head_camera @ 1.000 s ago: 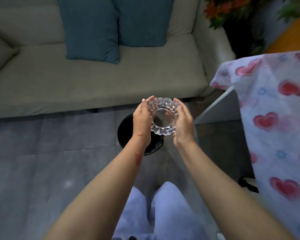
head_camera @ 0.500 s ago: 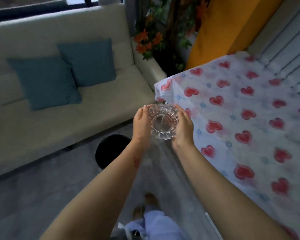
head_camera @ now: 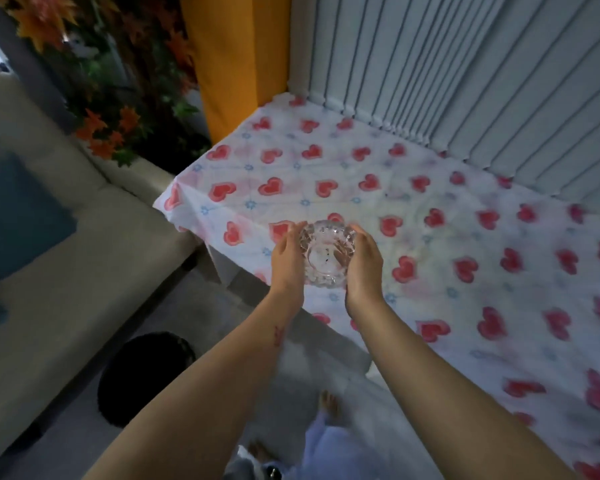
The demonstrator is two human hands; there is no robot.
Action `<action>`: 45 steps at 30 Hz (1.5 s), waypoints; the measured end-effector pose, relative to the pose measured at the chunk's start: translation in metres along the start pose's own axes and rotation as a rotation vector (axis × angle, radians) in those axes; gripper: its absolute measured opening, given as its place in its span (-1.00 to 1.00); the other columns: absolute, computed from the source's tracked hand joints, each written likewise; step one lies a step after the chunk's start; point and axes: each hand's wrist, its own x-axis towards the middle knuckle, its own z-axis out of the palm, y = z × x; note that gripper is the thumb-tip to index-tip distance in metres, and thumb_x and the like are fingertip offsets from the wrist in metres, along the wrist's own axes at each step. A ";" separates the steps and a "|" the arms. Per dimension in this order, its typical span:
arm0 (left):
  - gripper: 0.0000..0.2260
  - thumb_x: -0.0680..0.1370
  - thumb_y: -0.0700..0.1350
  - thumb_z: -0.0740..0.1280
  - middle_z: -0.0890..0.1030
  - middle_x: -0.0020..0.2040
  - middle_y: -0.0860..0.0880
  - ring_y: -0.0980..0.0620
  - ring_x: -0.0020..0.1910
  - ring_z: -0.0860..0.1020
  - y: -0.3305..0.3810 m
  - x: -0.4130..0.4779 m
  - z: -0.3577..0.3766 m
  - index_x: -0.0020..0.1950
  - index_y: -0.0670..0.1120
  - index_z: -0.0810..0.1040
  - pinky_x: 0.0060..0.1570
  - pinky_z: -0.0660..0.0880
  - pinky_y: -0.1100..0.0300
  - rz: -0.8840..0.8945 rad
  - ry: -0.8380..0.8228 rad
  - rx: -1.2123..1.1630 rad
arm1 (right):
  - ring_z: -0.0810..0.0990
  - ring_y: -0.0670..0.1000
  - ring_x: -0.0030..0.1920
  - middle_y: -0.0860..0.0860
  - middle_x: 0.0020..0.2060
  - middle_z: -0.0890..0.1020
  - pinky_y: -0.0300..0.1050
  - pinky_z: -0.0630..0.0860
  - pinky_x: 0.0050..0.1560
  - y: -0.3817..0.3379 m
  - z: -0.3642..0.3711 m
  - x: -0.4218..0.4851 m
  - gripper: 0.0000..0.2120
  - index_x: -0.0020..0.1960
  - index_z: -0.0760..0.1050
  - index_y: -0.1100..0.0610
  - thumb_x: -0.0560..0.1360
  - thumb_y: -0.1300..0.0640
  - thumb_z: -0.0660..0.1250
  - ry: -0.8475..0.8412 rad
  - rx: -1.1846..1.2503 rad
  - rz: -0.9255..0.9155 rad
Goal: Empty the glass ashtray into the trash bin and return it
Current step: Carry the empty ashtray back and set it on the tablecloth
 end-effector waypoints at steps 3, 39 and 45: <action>-0.61 0.65 0.13 0.12 0.49 0.40 -0.02 -0.03 0.38 0.43 -0.010 0.002 0.045 0.36 -0.01 0.52 0.44 0.31 -0.06 -0.055 -0.077 0.041 | 0.61 0.02 0.20 0.01 0.24 0.61 -0.06 0.59 0.18 -0.006 -0.040 0.019 -0.68 0.28 0.55 0.03 0.64 0.06 0.11 0.079 0.012 0.013; -0.59 0.66 0.15 0.06 0.52 0.10 0.09 0.04 0.09 0.53 -0.072 0.193 0.376 0.38 -0.01 0.48 0.22 0.51 -0.02 -0.199 -0.229 0.384 | 0.56 0.09 0.28 0.04 0.30 0.58 0.17 0.49 0.31 -0.022 -0.206 0.340 -0.46 0.38 0.44 0.06 0.58 -0.23 0.03 0.320 -0.391 0.047; -0.31 0.44 0.50 -0.03 0.36 0.52 0.03 -0.10 0.48 0.37 -0.112 0.223 0.382 0.41 0.16 0.43 0.39 0.35 -0.26 -0.115 -0.187 0.540 | 0.36 0.15 0.45 0.15 0.44 0.41 -0.05 0.27 0.44 -0.008 -0.214 0.351 -0.49 0.51 0.28 0.13 0.62 -0.07 0.11 0.212 -0.567 -0.007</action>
